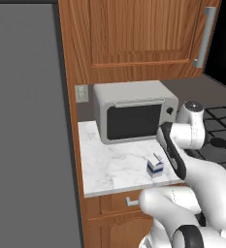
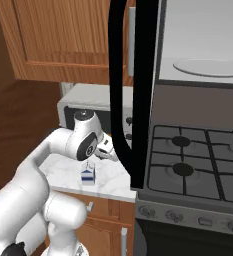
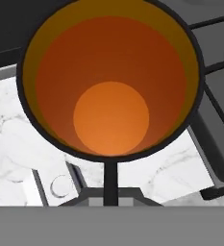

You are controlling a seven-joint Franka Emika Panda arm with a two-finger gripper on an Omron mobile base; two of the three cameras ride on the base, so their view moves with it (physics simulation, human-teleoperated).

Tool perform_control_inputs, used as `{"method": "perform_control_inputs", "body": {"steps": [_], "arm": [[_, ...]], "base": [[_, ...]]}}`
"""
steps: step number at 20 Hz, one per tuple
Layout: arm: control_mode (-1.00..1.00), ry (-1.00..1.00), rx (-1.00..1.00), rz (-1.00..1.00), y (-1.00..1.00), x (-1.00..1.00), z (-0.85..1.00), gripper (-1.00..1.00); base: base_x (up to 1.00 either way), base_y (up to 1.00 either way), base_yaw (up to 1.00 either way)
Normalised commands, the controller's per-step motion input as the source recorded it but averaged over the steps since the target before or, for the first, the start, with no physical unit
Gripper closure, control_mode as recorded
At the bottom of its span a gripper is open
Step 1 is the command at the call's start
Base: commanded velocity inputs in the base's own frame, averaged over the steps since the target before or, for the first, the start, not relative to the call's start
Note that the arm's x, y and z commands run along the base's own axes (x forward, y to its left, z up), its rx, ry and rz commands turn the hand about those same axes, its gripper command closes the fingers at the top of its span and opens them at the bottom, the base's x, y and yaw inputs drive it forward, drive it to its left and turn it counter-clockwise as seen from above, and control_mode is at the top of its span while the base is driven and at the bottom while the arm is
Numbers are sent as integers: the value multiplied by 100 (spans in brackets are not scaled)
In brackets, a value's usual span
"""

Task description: Place the microwavable item in the microwave. Then, close the microwave door and press the start button.

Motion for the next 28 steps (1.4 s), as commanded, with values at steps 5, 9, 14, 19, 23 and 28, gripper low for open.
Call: {"method": "perform_control_inputs", "body": {"steps": [5, 9, 14, 19, 23, 28], "arm": [[-100, 8, 0, 0, 31, -49, 74, 100], [-100, 2, 0, 1, 15, -63, 65, 100], [-100, 0, 0, 8, 35, -71, 33, 100], [-100, 8, -6, 7, 72, -23, -12, 100], [-100, 6, -3, 7, 39, -5, -13, 100], [-100, -1, -1, 0, 8, -22, -15, 100]], "base": [[0, 0, 0], [0, 0, 0], [0, 0, 0], [0, 0, 0], [0, 0, 0], [0, 0, 0]]}}
